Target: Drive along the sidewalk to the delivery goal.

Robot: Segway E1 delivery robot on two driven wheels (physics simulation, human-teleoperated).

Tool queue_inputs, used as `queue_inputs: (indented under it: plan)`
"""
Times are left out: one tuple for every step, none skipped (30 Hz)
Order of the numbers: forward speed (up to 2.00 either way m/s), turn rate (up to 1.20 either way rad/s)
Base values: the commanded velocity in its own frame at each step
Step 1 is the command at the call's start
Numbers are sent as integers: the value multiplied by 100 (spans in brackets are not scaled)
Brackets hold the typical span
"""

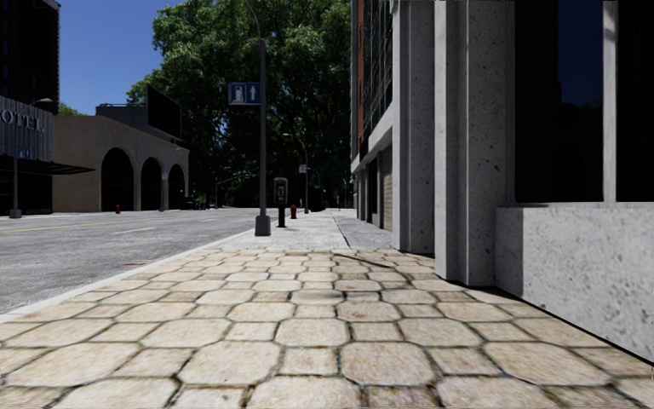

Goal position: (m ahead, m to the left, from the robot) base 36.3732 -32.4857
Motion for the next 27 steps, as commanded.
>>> queue_inputs:
  plan:
    - [200, 0]
    - [200, 0]
    - [200, 0]
    - [200, 0]
    - [200, 0]
    - [200, 0]
    - [200, 0]
    - [200, 0]
    - [200, 0]
    - [200, 0]
    - [200, 0]
    - [200, 0]
    - [200, 0]
    - [200, 0]
    - [200, 0]
    - [200, 0]
    - [200, 0]
    - [200, 0]
    - [200, 0]
    - [200, 0]
    - [200, 0]
    - [200, 0]
    - [200, 0]
    - [200, 0]
    - [200, 0]
    - [200, 0]
    - [200, 0]
